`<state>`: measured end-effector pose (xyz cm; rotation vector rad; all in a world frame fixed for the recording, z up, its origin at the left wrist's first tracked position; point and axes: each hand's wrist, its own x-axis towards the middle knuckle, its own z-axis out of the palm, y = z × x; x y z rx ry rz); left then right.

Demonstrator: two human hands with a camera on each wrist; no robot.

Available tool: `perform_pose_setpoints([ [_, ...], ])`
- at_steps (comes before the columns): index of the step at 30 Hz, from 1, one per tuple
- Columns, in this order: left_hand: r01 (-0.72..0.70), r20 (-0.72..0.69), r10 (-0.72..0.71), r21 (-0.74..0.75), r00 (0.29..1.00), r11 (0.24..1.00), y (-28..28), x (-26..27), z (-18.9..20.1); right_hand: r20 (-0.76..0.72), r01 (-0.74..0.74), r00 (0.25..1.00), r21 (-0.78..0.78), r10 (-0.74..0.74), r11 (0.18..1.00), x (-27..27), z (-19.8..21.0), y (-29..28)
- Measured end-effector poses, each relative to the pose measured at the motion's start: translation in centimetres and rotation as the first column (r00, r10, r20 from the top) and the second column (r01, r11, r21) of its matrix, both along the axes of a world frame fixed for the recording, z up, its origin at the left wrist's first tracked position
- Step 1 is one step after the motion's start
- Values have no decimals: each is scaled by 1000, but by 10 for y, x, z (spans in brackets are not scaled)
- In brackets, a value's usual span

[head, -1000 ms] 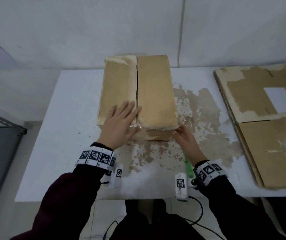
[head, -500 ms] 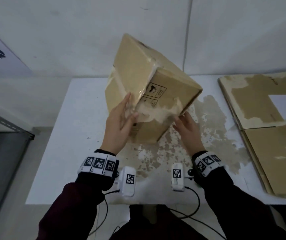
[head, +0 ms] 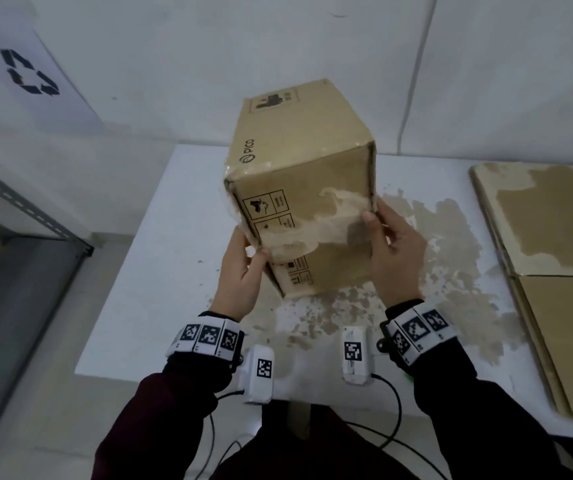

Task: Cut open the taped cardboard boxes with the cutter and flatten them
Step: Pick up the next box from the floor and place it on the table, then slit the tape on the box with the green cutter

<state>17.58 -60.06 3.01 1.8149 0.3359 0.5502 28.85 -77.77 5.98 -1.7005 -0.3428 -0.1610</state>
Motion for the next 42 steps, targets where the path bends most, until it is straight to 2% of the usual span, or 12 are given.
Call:
perform_pose_setpoints([
  [5,0,-242,-25,-105,970,994,-1,-7,-28,359,29,932,-179,38,983,5,17,10],
  [7,-68,-312,1,-205,950,976,8,-17,-48,401,-6,907,-300,132,954,6,16,14],
  [10,-266,-382,209,-103,900,958,28,-41,-59,384,-108,872,-455,305,884,-1,-1,23],
  [15,-416,-111,433,145,895,898,34,-42,-11,340,-188,818,-605,465,774,-27,-50,41],
  [19,-211,30,223,468,974,858,11,-10,19,342,-197,817,-591,464,782,-33,-67,33],
  [24,123,-291,133,716,948,687,-13,24,-8,270,47,959,-462,90,886,-28,-68,-17],
  [27,147,-323,222,808,920,570,-17,25,-21,107,202,979,-591,-172,781,-23,-96,-70],
  [30,105,-278,254,839,926,534,-18,26,-22,-375,-157,874,-820,-308,551,-29,-124,-115],
  [32,94,-268,262,843,927,530,-19,27,-22,-507,-326,810,-807,-295,492,-36,-135,-129],
  [35,88,-268,271,842,925,533,-19,27,-23,-453,-270,854,-805,-254,528,-39,-138,-131],
  [38,86,-265,275,845,924,527,-21,26,-20,-442,-167,861,-712,-250,681,-31,-121,-125],
  [42,124,-339,215,748,916,652,-14,27,-7,-263,4,944,-595,-199,804,-15,-61,-99],
])
